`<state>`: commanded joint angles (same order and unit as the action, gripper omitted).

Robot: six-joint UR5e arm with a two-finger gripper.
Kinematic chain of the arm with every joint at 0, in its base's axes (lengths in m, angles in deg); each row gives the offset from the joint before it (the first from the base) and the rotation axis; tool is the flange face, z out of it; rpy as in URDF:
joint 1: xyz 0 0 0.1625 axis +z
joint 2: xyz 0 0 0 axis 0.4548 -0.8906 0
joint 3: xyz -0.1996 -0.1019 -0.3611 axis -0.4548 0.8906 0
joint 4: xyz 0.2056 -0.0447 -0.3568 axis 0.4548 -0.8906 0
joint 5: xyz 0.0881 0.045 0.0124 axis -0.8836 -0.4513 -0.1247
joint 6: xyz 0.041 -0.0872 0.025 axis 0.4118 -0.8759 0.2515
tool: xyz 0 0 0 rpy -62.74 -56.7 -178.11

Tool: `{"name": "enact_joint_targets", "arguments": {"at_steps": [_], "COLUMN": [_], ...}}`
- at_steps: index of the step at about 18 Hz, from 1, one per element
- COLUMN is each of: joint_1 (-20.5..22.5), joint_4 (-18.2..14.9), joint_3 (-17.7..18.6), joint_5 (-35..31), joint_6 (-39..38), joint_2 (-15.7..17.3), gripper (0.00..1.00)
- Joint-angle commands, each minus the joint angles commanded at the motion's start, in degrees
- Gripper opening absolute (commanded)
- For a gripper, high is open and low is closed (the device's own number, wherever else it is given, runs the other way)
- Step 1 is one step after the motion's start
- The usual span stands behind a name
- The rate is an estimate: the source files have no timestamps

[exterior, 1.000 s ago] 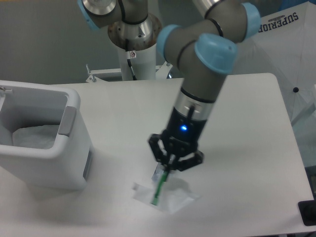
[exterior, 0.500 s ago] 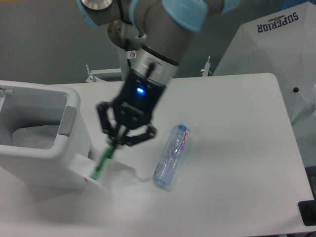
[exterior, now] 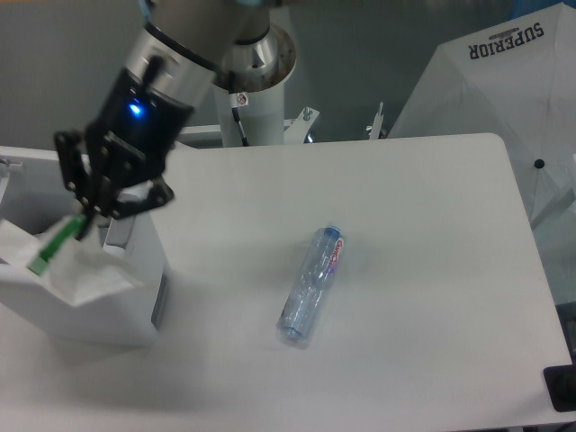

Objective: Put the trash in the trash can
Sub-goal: 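Carry the plastic bag over the white trash bin, then open the gripper to drop the bag into the bin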

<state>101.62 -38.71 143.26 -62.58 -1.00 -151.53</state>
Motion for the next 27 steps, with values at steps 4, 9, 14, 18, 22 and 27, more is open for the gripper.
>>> {"name": "enact_joint_targets", "arguments": {"at_steps": [4,9,14,18,22,27], "joint_1": [-0.18,-0.88,-1.67,-1.59,0.25,6.22], "joint_4": [0.35,0.53,0.70,1.67,1.76,1.85], "joint_3": [5.18,7.04,7.04,6.43,5.64,3.88], "joint_5": [1.40,1.41,1.32,1.14,1.23,1.32], "joint_6": [0.35,0.44,1.05,1.49,1.58,1.49], "joint_2": [3.52,2.74,-0.08,0.01,0.01,-0.34], "gripper": [0.00,0.11,0.72,1.00,1.00,1.00]}}
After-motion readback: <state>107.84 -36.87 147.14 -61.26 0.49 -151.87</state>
